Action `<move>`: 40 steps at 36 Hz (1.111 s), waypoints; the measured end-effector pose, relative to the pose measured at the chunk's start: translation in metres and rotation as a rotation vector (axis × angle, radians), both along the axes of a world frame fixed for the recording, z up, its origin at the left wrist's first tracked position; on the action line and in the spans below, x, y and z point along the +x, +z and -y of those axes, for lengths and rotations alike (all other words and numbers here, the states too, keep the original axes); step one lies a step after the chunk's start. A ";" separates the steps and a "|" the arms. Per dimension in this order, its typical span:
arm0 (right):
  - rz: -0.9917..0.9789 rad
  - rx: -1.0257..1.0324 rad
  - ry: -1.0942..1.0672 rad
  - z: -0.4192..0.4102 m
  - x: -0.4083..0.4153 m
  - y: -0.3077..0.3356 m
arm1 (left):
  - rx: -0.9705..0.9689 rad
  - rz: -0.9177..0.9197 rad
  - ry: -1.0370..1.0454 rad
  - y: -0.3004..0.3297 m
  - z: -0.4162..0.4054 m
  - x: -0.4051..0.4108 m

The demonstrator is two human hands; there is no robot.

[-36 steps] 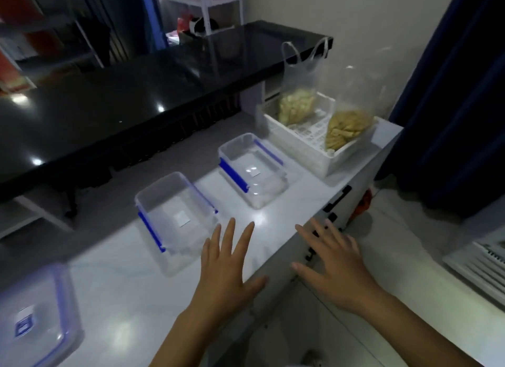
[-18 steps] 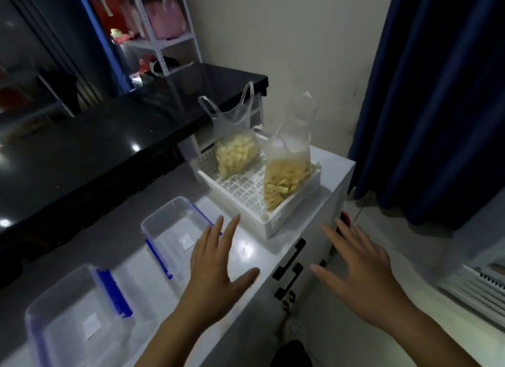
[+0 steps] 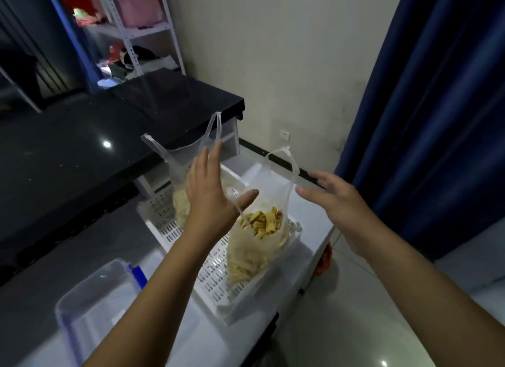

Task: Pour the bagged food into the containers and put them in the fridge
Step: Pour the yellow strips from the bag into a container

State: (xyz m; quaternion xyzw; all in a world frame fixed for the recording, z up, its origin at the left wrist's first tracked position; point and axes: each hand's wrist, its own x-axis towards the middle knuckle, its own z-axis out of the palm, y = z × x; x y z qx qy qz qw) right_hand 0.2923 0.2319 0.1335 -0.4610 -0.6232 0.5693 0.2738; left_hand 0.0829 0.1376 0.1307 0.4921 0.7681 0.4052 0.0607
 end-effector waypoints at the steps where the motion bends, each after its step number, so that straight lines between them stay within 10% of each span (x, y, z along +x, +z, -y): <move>1: -0.017 -0.008 0.009 -0.008 -0.006 0.002 | 0.000 -0.010 -0.005 0.001 -0.008 0.002; 15: -0.105 0.257 0.414 -0.050 0.011 0.012 | 0.059 -0.138 0.235 0.022 -0.079 0.044; 40: -0.312 -0.857 0.618 -0.057 -0.017 -0.059 | -0.151 -0.763 0.537 0.163 -0.025 0.028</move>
